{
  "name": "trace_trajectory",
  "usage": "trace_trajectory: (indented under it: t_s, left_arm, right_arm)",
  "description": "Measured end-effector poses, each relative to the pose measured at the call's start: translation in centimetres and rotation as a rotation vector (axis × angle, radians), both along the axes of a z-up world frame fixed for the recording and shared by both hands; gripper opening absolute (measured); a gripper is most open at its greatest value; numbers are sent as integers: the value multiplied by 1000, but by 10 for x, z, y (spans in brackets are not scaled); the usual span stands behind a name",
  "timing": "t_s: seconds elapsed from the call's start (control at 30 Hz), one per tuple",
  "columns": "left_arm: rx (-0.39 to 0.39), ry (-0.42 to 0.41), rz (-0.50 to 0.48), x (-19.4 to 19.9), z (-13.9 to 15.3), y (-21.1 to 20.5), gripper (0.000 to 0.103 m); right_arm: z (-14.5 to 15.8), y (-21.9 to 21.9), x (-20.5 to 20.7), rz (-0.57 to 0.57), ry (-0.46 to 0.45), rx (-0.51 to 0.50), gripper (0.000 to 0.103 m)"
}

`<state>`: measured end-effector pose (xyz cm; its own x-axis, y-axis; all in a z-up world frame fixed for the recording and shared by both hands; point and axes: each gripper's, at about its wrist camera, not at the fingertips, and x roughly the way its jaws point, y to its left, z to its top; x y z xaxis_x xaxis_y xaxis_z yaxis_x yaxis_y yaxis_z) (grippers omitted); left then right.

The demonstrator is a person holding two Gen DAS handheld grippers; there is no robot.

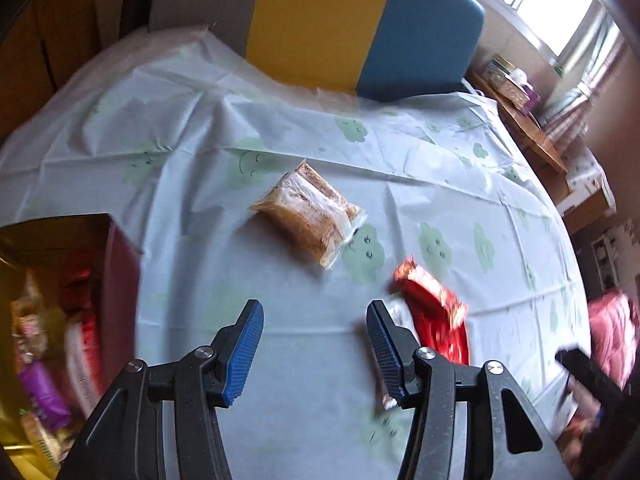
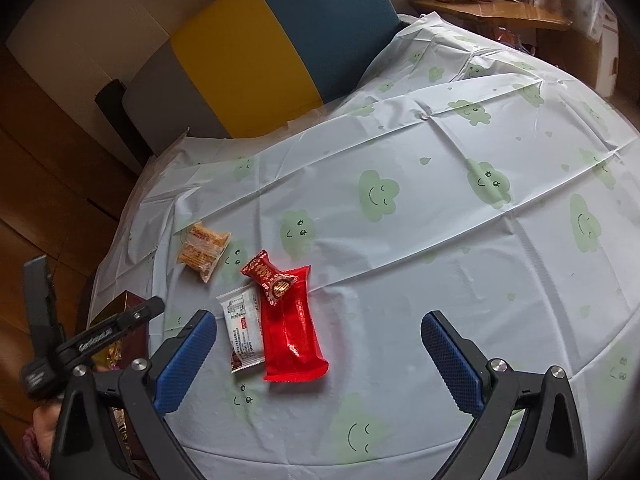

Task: Organize snacks
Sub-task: 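Grasp the clear bag of orange crisps with the left tool, then hold the crisp bag with left tool while right tool grasps the small red gold-printed packet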

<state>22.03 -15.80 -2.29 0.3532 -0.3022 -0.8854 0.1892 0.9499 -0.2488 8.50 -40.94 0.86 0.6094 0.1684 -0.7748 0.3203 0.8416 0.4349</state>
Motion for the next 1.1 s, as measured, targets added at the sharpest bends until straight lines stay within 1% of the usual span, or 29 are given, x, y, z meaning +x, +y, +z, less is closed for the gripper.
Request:
trace_trajectory:
  t_s: [0.07,0.1,0.17,0.27,0.43,0.63,0.7,0.83,0.9,0.93,0.97,1.0,1.1]
  left_arm:
    - [-9,21,37,13,-9,-3,56]
    - [-12,29,55,19,-12,-3,59]
    - [-35,50,90,31,-19,-4,61]
    - [-47,57,126,44,-25,-8,66]
    - [-64,86,184,65,-36,-14,68]
    - [-32,68,222,86,-42,-33,77]
    - [-2,65,215,93,-45,-40,78]
    - [72,47,197,105,-55,-53,77]
    - [144,14,148,102,-57,-62,77]
    - [205,-6,111,98,-58,-68,75]
    - [241,-24,95,95,-59,-70,67]
    - [255,-42,87,91,-59,-69,63]
    - [240,-55,67,78,-55,-60,62]
  right_arm:
    - [1,-4,-1,-12,-10,23,103]
    - [2,-6,-2,-18,-13,36,103]
    - [1,-9,-3,-24,-17,71,103]
    - [0,-10,-3,-22,-16,111,103]
    - [-1,-8,-3,-3,-16,146,103]
    - [-4,-7,-3,12,-10,189,103]
    - [-5,-6,-3,19,-6,206,103]
    - [-5,-7,-4,23,-13,234,103]
    - [-4,-10,-6,13,-20,256,103]
    - [-4,-11,-7,8,-25,268,103]
    - [-4,-13,-9,5,-30,278,103]
    - [-4,-14,-9,1,-33,284,103]
    - [-4,-17,-11,-9,-40,310,103]
